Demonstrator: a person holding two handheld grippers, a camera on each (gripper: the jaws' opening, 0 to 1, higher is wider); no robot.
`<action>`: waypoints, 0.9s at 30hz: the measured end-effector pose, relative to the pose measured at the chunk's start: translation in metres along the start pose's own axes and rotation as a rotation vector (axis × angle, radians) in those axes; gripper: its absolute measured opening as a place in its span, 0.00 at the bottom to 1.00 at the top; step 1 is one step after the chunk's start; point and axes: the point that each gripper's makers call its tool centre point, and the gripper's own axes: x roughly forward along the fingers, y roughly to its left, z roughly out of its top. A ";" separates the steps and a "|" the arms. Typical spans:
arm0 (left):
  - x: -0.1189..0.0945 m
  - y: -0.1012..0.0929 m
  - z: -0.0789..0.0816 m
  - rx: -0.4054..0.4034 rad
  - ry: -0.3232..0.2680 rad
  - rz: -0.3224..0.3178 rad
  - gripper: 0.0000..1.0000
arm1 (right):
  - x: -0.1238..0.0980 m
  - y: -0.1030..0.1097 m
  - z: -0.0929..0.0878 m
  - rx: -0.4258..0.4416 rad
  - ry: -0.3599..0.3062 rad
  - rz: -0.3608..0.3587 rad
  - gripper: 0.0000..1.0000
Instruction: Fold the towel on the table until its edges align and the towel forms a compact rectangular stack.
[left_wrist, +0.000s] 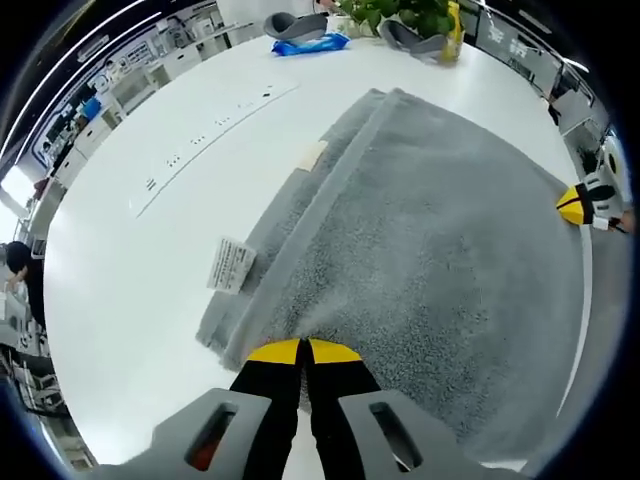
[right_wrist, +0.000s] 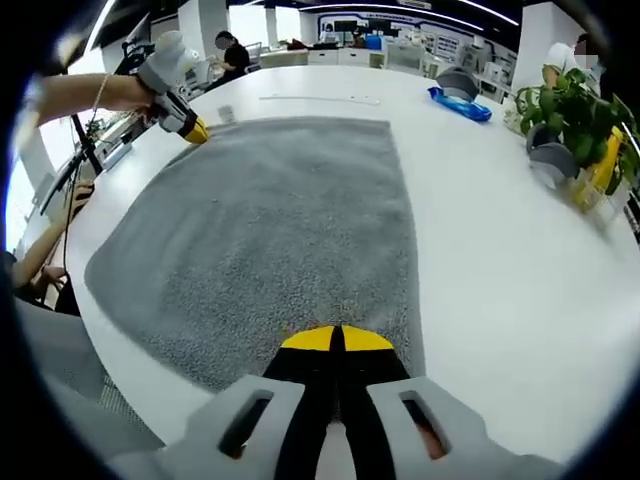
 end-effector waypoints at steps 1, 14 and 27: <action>0.000 0.000 0.000 -0.002 0.000 -0.001 0.02 | 0.000 0.001 -0.001 0.000 -0.002 0.001 0.00; 0.006 0.005 0.011 -0.001 -0.009 -0.007 0.02 | -0.002 0.008 -0.004 0.026 -0.012 0.013 0.00; 0.013 0.010 0.023 0.041 -0.025 -0.056 0.02 | -0.004 0.013 -0.006 0.026 -0.020 0.013 0.00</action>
